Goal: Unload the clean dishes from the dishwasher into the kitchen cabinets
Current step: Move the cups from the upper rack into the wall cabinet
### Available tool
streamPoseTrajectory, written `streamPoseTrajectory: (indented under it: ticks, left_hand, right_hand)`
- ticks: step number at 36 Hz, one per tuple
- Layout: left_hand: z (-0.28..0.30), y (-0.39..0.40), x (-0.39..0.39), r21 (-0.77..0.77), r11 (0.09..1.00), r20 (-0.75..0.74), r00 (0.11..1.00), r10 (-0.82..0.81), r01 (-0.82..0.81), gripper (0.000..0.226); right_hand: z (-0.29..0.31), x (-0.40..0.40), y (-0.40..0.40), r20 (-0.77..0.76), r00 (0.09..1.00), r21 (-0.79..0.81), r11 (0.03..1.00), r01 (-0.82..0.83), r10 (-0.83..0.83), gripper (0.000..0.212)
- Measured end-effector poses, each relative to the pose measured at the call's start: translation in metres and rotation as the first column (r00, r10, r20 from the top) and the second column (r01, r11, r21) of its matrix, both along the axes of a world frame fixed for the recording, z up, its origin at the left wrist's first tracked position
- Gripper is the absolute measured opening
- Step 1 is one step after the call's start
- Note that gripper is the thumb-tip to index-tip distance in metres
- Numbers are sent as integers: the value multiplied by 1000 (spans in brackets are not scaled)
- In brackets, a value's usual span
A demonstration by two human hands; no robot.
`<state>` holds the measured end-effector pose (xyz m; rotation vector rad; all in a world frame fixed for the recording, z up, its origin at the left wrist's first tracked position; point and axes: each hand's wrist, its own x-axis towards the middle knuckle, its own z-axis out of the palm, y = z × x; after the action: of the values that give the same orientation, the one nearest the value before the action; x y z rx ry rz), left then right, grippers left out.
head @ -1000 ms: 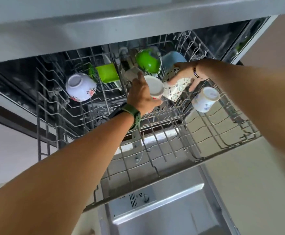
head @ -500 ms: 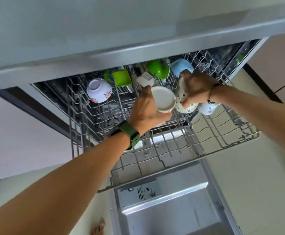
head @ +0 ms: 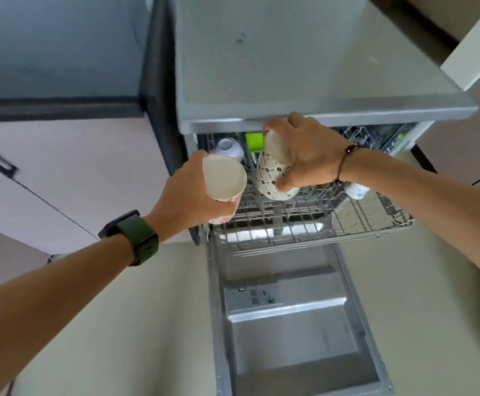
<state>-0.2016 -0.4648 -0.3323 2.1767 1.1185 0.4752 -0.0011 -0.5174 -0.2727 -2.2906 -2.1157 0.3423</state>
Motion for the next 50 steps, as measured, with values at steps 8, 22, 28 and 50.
streamPoseTrajectory:
  ticks: [8, 22, 28, 50]
  left_hand:
    - [98, 40, -156, 37, 998, 65, 997, 49, -52, 79]
    - [312, 163, -328, 161, 983, 163, 985, 63, -90, 72]
    - [396, 232, -339, 214, 972, 290, 956, 29, -94, 58]
    - [698, 418, -269, 430, 902, 649, 709, -275, -44, 27]
  right_hand:
    - [100, -137, 21, -13, 1000, 48, 999, -4, 4, 93]
    - [313, -298, 145, -150, 977, 190, 974, -120, 150, 102]
    - [396, -313, 214, -257, 940, 245, 956, -162, 225, 92]
    - [669, -280, 371, -363, 910, 825, 522, 214, 200, 30]
